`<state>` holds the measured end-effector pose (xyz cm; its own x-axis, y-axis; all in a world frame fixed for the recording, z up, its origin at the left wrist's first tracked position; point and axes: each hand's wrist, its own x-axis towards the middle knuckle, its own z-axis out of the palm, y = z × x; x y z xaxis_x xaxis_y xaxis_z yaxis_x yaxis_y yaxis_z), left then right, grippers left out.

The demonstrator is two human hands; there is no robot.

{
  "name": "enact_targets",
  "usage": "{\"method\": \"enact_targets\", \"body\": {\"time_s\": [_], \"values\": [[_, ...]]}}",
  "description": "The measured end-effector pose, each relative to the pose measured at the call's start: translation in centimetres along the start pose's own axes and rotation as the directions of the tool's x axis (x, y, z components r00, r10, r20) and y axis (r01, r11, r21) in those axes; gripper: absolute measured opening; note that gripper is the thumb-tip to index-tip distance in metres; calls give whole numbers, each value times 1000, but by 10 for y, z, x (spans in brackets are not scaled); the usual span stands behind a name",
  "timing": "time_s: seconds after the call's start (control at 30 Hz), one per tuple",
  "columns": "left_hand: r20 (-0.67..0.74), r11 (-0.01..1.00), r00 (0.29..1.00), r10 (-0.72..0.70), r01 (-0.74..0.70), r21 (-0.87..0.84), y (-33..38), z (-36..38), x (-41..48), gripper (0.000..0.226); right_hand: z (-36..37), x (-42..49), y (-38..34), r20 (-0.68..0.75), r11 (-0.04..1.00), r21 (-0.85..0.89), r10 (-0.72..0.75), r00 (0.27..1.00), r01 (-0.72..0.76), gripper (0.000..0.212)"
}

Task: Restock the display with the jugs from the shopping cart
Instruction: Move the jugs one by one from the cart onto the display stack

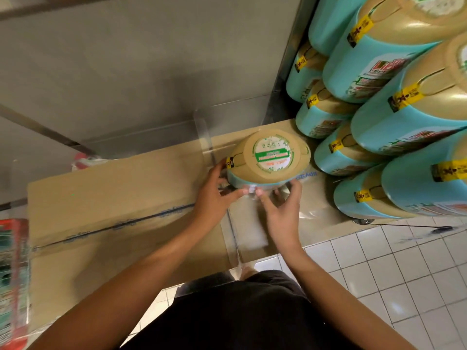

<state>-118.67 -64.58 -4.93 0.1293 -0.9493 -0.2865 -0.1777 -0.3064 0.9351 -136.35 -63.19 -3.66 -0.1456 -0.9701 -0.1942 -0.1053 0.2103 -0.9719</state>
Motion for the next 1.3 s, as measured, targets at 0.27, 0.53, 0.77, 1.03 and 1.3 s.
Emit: {"method": "enact_targets", "body": {"time_s": [0.27,0.53,0.77,1.03,1.3], "values": [[-31,995,995,97,-98,-18,37,9,86,86,25,92,-15,-40,986,-115,-124,991,119,71],[-81,991,987,137,-137,11,52,15,142,83,43,152,-31,-60,953,-237,-206,977,186,73],[-107,989,988,113,-101,109,55,14,168,80,49,176,-36,-42,940,-285,-209,977,189,72],[-52,994,997,49,-43,97,62,9,158,83,42,175,-39,-2,943,-303,-149,989,141,71],[-83,996,993,86,-85,12,46,-9,75,16,23,99,-48,95,975,-219,52,994,-30,31]]}}
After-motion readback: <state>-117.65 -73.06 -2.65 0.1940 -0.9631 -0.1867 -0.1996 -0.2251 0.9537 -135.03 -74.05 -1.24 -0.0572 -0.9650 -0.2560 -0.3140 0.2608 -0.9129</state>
